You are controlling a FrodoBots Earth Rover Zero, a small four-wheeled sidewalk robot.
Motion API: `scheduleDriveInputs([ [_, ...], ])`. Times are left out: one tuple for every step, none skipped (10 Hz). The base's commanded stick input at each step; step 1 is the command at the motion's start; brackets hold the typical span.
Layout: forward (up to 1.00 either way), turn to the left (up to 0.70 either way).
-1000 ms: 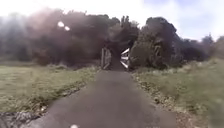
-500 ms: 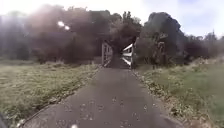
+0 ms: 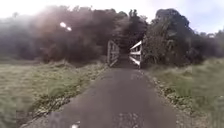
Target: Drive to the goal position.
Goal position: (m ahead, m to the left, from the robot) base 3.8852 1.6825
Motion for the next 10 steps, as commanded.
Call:
scheduleDriveInputs([
  [0.85, 0.0],
  [0.85, 0.0],
  [0.85, 0.0],
  [0.85, 0.0],
  [0.85, 0.0],
  [0.85, 0.0],
  [0.85, 0.0],
  [0.85, 0.0],
  [0.85, -0.13],
  [0.85, -0.27],
])
